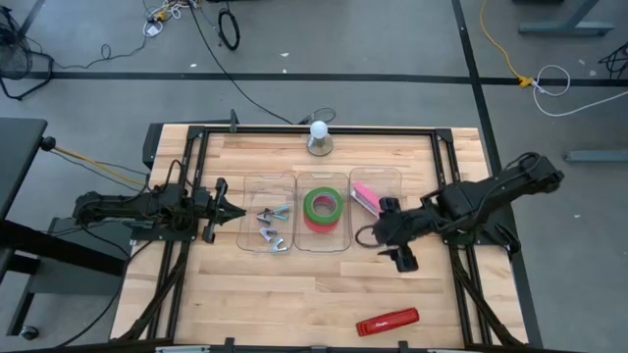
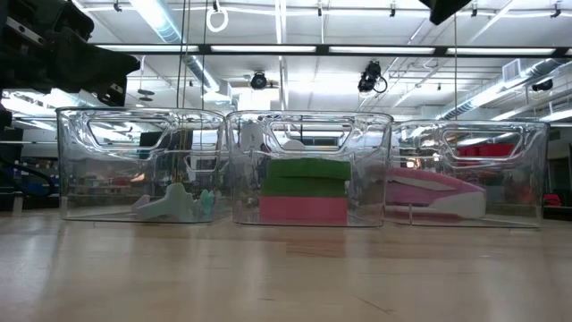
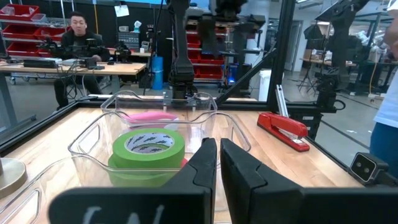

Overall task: Pick and place Stapler, Stapler remover, tape
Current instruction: Put the red stapler into the right transparent bin

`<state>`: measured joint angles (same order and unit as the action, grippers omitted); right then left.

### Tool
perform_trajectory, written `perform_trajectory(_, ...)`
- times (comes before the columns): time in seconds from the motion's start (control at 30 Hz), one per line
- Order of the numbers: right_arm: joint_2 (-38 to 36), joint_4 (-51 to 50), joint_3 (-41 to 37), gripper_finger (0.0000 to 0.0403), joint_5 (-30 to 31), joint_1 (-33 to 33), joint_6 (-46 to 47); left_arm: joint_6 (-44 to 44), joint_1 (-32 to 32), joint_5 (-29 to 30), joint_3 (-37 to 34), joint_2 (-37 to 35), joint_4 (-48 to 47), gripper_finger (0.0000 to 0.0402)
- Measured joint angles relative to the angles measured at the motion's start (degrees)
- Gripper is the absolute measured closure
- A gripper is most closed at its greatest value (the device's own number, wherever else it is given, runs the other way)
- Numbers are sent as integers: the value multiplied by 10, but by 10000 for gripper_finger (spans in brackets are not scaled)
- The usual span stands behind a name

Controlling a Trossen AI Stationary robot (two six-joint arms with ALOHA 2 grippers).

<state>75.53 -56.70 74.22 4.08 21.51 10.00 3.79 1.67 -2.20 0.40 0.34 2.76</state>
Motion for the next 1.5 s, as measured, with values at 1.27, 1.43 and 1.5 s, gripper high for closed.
perform_trajectory(1.27,174,138,0,140,-6,275,97,0,0,0,0,0,0,376)
perform_trajectory(1.43,200,159,0,140,-5,283,120,0,0,0,0,0,0,376)
perform_trajectory(1.5,210,162,0,140,-5,285,122,0,0,0,0,0,0,376)
